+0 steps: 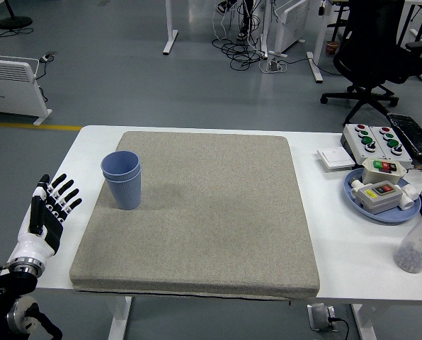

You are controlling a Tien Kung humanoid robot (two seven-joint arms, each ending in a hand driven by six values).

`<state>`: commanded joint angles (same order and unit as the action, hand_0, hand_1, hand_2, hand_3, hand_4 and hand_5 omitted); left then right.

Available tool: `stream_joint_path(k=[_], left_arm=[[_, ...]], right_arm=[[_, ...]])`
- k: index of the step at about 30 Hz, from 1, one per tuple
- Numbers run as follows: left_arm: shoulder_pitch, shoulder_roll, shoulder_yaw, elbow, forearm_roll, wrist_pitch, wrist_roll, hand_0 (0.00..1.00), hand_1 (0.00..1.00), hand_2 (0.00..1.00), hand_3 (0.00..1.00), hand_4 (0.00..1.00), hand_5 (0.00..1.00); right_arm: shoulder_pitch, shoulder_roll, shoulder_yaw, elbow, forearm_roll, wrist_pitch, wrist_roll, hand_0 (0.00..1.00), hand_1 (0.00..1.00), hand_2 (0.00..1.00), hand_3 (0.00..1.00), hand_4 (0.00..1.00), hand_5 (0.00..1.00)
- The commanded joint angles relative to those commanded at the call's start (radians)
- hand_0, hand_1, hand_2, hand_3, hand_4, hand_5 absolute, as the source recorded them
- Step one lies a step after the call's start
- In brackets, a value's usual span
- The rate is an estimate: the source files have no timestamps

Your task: Push cup pick cup insert cup

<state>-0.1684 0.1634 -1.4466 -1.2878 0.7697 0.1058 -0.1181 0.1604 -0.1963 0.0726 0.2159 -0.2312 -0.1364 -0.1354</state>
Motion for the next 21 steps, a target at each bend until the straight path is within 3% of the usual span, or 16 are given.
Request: stream_joint_path(k=[21], left_arm=[[0.001,0.000,0.004,0.005,-0.011,0.002,-0.022,0.829,0.868,0.899,0.885,0.638,0.998]], right_arm=[[0.000,0.000,0.000,0.000,-0.001,0.000,-0.001,0.731,0.671,0.708,0.603,0.168,0.382]])
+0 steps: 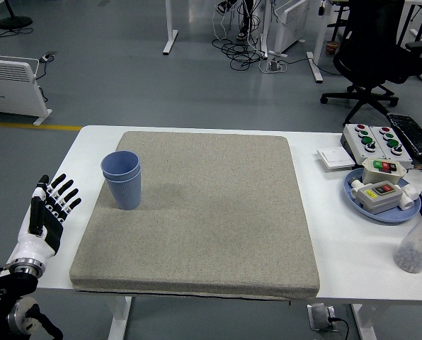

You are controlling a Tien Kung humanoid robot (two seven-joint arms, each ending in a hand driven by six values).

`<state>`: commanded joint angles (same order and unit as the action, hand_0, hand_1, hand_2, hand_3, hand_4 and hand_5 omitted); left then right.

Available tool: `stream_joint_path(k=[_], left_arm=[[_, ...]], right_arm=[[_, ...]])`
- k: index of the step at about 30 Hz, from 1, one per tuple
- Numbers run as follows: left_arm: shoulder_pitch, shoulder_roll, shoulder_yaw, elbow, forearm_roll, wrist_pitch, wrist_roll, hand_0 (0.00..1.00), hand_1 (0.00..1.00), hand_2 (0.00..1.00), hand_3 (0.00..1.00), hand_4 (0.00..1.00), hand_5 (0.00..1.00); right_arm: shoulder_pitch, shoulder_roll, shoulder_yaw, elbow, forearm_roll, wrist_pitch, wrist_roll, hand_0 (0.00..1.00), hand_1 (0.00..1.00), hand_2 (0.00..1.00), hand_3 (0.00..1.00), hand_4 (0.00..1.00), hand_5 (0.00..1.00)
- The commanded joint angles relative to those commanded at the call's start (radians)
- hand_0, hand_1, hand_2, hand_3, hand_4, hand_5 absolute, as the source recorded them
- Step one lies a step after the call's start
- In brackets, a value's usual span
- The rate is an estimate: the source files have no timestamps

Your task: Push cup pick cup insert cup

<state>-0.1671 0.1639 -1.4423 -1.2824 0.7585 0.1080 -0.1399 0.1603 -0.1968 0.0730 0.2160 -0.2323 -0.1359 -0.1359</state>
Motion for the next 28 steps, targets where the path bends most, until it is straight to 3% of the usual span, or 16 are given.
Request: stream_joint_path(k=[28], left_arm=[[0.000,-0.001,0.007,-0.001,0.026,0.012,0.001,0.845,0.891,0.930,0.926,0.637,0.998]], right_arm=[[0.001,0.000,-0.001,-0.001,0.002,0.001,0.001,0.731,0.670,0.708,0.603,0.171,0.385]])
